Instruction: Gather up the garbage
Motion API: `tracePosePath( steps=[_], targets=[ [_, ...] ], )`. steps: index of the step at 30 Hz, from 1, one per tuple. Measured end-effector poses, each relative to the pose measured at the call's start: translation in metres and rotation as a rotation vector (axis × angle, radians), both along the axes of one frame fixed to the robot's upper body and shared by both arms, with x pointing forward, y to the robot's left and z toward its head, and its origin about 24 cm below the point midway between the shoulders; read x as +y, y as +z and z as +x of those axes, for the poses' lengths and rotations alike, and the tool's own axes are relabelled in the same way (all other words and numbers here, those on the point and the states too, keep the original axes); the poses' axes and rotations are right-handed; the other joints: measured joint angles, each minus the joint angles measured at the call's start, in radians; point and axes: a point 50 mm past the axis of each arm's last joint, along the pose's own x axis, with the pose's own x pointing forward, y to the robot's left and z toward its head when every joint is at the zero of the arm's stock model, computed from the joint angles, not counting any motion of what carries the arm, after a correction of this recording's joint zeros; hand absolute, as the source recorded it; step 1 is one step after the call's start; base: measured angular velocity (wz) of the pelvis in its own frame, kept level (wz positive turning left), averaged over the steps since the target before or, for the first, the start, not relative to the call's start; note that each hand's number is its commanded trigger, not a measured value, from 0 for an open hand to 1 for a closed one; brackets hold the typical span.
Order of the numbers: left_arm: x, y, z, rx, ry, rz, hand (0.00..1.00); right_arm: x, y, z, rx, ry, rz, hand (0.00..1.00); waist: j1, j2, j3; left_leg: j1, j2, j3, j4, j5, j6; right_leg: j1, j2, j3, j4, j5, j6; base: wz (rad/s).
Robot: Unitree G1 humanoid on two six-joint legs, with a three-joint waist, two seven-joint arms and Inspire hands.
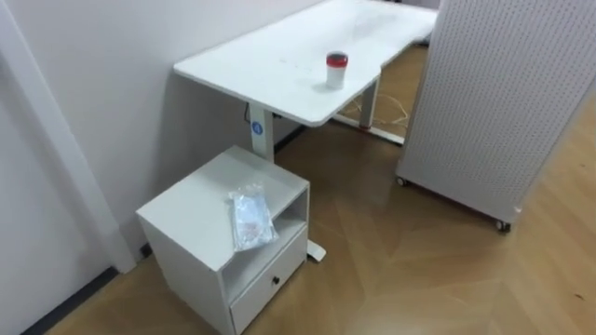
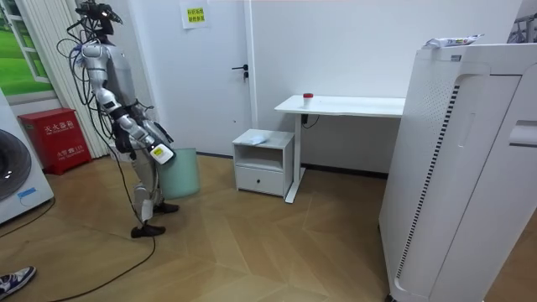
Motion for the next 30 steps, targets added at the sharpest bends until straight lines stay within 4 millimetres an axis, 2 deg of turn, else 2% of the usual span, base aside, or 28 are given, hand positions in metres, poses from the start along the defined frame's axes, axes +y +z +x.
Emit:
tracePosePath(
  steps=[1,2,3,4,5,6,7,8,9,10,11,12,13,14,15,16,17,18,19,20,21,24,25,26,27,28,29,30],
  targets=[
    [-0.002,-0.001,-0.004,0.018,-0.025,-0.003,0.00,-0.004,0.001,0.000,0.004,-0.006,-0.012,1.00,0.028,0.012,-0.0065,-0.025,-0.016,-0.002,-0.133,0.046,-0.015,-0.003,0.003,0.018,0.007,-0.012,0.005,-0.58],
    [-0.001,-0.001,-0.010,0.036,-0.030,-0.003,0.00,-0.005,0.001,0.001,0.008,0.004,-0.018,1.00,0.060,0.027,-0.0063,-0.030,-0.013,-0.015,-0.247,0.098,-0.002,-0.004,0.002,0.038,0.024,-0.031,0.008,-0.76],
    [0.000,-0.001,-0.014,0.045,-0.022,-0.002,0.00,-0.004,0.001,0.001,0.013,0.012,-0.017,1.00,0.067,0.028,-0.0070,-0.032,-0.013,-0.023,-0.265,0.130,0.002,-0.003,-0.005,0.047,0.034,-0.046,0.013,-0.84],
    [0.001,-0.002,-0.020,0.061,-0.011,-0.005,0.00,-0.002,0.001,0.001,0.021,0.037,-0.023,1.00,0.063,0.026,-0.0084,-0.034,-0.017,-0.018,-0.249,0.181,0.006,0.006,-0.030,0.045,0.042,-0.072,0.036,-0.69],
    [0.001,-0.002,-0.021,0.063,-0.015,-0.007,0.00,-0.001,0.001,0.001,0.024,0.046,-0.025,1.00,0.064,0.024,-0.0098,-0.046,-0.020,-0.003,-0.211,0.205,0.033,0.007,-0.046,0.048,0.047,-0.095,0.059,-0.62],
    [0.001,-0.001,-0.019,0.058,-0.021,-0.005,0.00,-0.001,0.001,0.001,0.023,0.048,-0.022,1.00,0.063,0.025,-0.0152,-0.053,-0.026,0.006,-0.189,0.203,0.045,0.008,-0.050,0.046,0.053,-0.106,0.072,-0.40],
    [0.004,-0.001,-0.017,0.053,-0.030,0.002,0.00,0.001,0.000,0.001,0.025,0.052,-0.017,1.00,0.050,0.000,-0.0147,-0.059,-0.054,0.010,-0.158,0.182,0.077,0.019,-0.077,0.048,0.057,-0.121,0.098,-0.14],
    [0.005,0.000,-0.009,0.036,-0.038,0.005,0.00,0.002,0.000,0.001,0.025,0.056,-0.014,1.00,0.044,-0.023,-0.0095,-0.060,-0.073,0.022,-0.123,0.159,0.109,0.029,-0.099,0.045,0.069,-0.138,0.115,-0.07],
    [0.005,0.001,-0.003,0.020,-0.043,0.004,0.00,0.002,0.000,0.001,0.025,0.054,-0.014,1.00,0.045,-0.030,-0.0085,-0.064,-0.077,0.027,-0.100,0.136,0.121,0.030,-0.110,0.045,0.083,-0.142,0.118,-0.07],
    [0.004,0.001,0.006,-0.005,-0.054,0.000,0.00,0.002,0.000,0.001,0.026,0.054,-0.015,1.00,0.042,-0.039,-0.0088,-0.063,-0.084,0.032,-0.060,0.093,0.132,0.029,-0.123,0.038,0.131,-0.143,0.121,-0.13],
    [0.003,0.002,0.015,-0.033,-0.065,-0.003,0.00,0.003,0.000,0.002,0.022,0.056,-0.015,1.00,0.043,-0.045,-0.0077,-0.051,-0.087,0.041,-0.033,0.058,0.141,0.014,-0.140,0.015,0.221,-0.133,0.140,-0.12],
    [0.003,0.003,0.020,-0.051,-0.070,-0.004,0.00,0.003,0.001,0.003,0.016,0.057,-0.014,1.00,0.043,-0.047,-0.0062,-0.042,-0.088,0.048,-0.023,0.045,0.150,0.001,-0.152,0.000,0.274,-0.121,0.159,-0.14],
    [0.002,0.004,0.027,-0.073,-0.077,-0.006,0.00,0.005,0.002,0.006,0.004,0.060,-0.016,1.00,0.043,-0.046,-0.0038,-0.019,-0.088,0.060,-0.007,0.018,0.161,-0.029,-0.174,-0.025,0.367,-0.084,0.179,-0.18],
    [0.002,0.006,0.034,-0.093,-0.082,-0.003,0.00,0.005,0.003,0.009,-0.006,0.064,-0.022,1.00,0.043,-0.042,-0.0030,0.001,-0.088,0.066,-0.001,-0.006,0.167,-0.061,-0.192,-0.043,0.455,-0.026,0.177,-0.17],
    [0.001,0.006,0.037,-0.101,-0.083,-0.001,0.00,0.005,0.004,0.010,-0.010,0.063,-0.021,1.00,0.045,-0.040,-0.0029,0.010,-0.087,0.068,-0.001,-0.015,0.169,-0.079,-0.203,-0.056,0.494,0.008,0.177,-0.23],
    [0.002,0.008,0.046,-0.124,-0.082,0.003,0.00,0.007,0.004,0.014,-0.021,0.060,-0.016,1.00,0.049,-0.033,-0.0007,0.026,-0.084,0.071,-0.006,-0.030,0.172,-0.117,-0.226,-0.079,0.562,0.076,0.171,-0.25],
    [0.001,0.009,0.052,-0.143,-0.079,0.008,0.00,0.010,0.006,0.019,-0.035,0.062,-0.011,1.00,0.050,-0.027,0.0008,0.038,-0.083,0.071,-0.015,-0.041,0.175,-0.157,-0.244,-0.099,0.620,0.102,0.171,-0.26],
    [0.000,0.010,0.055,-0.149,-0.083,0.011,0.00,0.012,0.007,0.022,-0.043,0.067,-0.012,1.00,0.050,-0.022,0.0019,0.042,-0.081,0.071,-0.020,-0.043,0.177,-0.183,-0.249,-0.107,0.642,0.098,0.169,-0.21],
    [-0.002,0.010,0.059,-0.161,-0.090,0.009,0.00,0.012,0.009,0.028,-0.059,0.069,-0.011,1.00,0.049,-0.006,0.0042,0.050,-0.073,0.070,-0.033,-0.045,0.179,-0.239,-0.247,-0.119,0.664,0.075,0.164,-0.17],
    [-0.004,0.012,0.066,-0.184,-0.093,0.006,0.00,0.013,0.010,0.031,-0.069,0.073,-0.010,1.00,0.048,0.007,0.0016,0.059,-0.062,0.071,-0.051,-0.045,0.179,-0.285,-0.243,-0.137,0.643,0.050,0.160,-0.17],
    [-0.004,0.012,0.067,-0.190,-0.086,0.004,0.00,0.014,0.011,0.032,-0.073,0.079,-0.009,1.00,0.049,0.010,0.0021,0.068,-0.060,0.071,-0.062,-0.044,0.179,-0.304,-0.242,-0.138,0.623,0.041,0.163,-0.09],
    [-0.005,0.013,0.070,-0.210,-0.060,-0.004,0.00,0.020,0.011,0.033,-0.080,0.116,-0.004,1.00,0.047,0.018,-0.0005,0.100,-0.052,0.062,-0.112,-0.042,0.174,-0.359,-0.238,-0.159,0.416,0.030,0.159,0.03],
    [-0.007,0.013,0.072,-0.215,-0.066,-0.005,0.00,0.022,0.010,0.033,-0.079,0.124,-0.003,1.00,0.048,0.019,-0.0012,0.111,-0.048,0.055,-0.131,-0.038,0.168,-0.368,-0.228,-0.155,0.314,0.035,0.158,0.07],
    [-0.009,0.013,0.071,-0.211,-0.074,-0.003,0.00,0.023,0.010,0.033,-0.076,0.129,-0.003,1.00,0.048,0.019,-0.0015,0.125,-0.045,0.050,-0.144,-0.036,0.164,-0.368,-0.214,-0.133,0.213,0.054,0.157,0.08],
    [-0.010,0.012,0.069,-0.207,-0.077,-0.005,0.00,0.023,0.010,0.033,-0.076,0.131,-0.004,1.00,0.048,0.019,-0.0016,0.133,-0.045,0.045,-0.149,-0.038,0.161,-0.365,-0.207,-0.121,0.167,0.070,0.156,0.13],
    [-0.012,0.011,0.069,-0.205,-0.084,-0.007,0.00,0.024,0.010,0.033,-0.079,0.136,-0.006,1.00,0.047,0.020,-0.0016,0.145,-0.045,0.030,-0.157,-0.041,0.154,-0.362,-0.186,-0.102,0.084,0.115,0.159,0.29],
    [-0.012,0.012,0.069,-0.206,-0.088,-0.006,0.00,0.024,0.010,0.033,-0.078,0.138,-0.007,1.00,0.040,0.019,-0.0021,0.159,-0.043,0.016,-0.170,-0.041,0.143,-0.348,-0.170,-0.093,0.037,0.185,0.153,0.36],
    [-0.012,0.011,0.069,-0.205,-0.086,-0.005,0.00,0.025,0.010,0.033,-0.077,0.141,-0.006,1.00,0.039,0.016,-0.0037,0.168,-0.044,0.012,-0.179,-0.041,0.139,-0.336,-0.165,-0.092,0.024,0.224,0.167,0.33]
  ],
)
